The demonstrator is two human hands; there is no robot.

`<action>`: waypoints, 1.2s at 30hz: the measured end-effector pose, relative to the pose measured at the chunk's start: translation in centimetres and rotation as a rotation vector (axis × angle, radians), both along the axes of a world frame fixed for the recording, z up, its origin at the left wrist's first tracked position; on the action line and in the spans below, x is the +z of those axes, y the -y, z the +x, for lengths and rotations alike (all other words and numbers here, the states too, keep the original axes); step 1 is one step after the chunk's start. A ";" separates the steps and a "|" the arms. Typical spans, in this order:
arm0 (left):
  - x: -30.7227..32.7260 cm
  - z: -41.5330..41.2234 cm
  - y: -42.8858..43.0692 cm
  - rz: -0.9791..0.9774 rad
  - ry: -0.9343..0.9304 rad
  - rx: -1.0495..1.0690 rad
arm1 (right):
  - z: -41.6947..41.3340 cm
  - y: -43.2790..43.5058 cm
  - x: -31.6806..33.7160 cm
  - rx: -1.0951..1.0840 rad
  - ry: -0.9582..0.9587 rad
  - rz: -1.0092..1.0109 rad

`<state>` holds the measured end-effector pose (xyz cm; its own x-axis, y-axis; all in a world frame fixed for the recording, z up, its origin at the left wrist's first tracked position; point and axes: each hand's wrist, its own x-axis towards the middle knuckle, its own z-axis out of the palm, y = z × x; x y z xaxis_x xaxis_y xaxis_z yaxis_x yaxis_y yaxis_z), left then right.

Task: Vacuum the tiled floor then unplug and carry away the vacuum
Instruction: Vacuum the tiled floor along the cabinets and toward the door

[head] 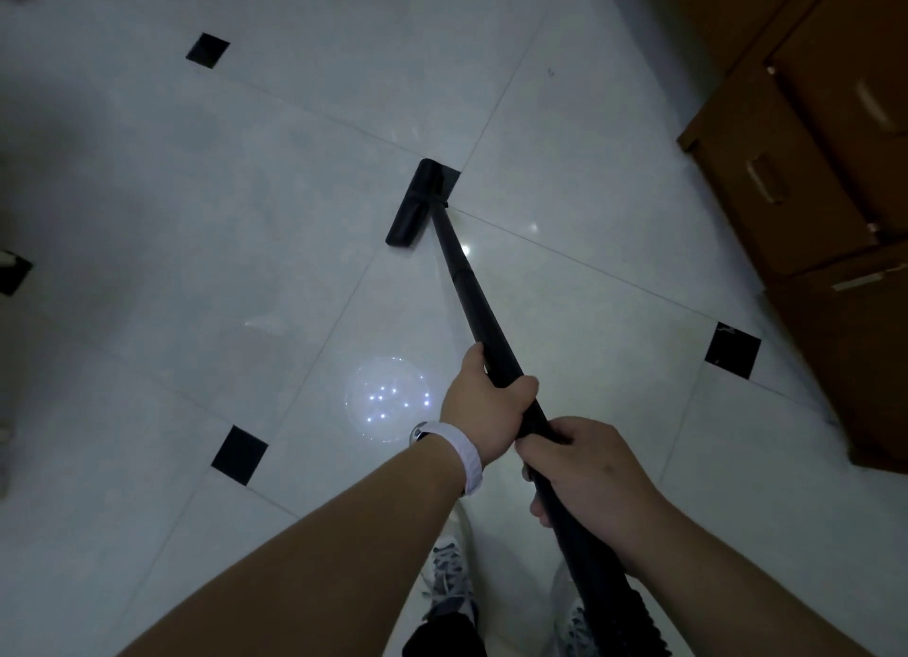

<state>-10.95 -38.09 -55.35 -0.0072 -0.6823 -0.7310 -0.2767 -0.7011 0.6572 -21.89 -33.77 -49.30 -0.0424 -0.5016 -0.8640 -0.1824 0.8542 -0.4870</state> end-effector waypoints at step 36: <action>0.2 -3.6 2.8 -0.013 -0.041 -0.022 | -2.4 1.7 -0.5 -0.193 0.036 0.006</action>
<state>-14.53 -40.91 -55.18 -0.0527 -0.6909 -0.7210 -0.2646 -0.6866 0.6772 -24.29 -35.48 -49.79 -0.1062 -0.4822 -0.8696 0.0025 0.8744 -0.4852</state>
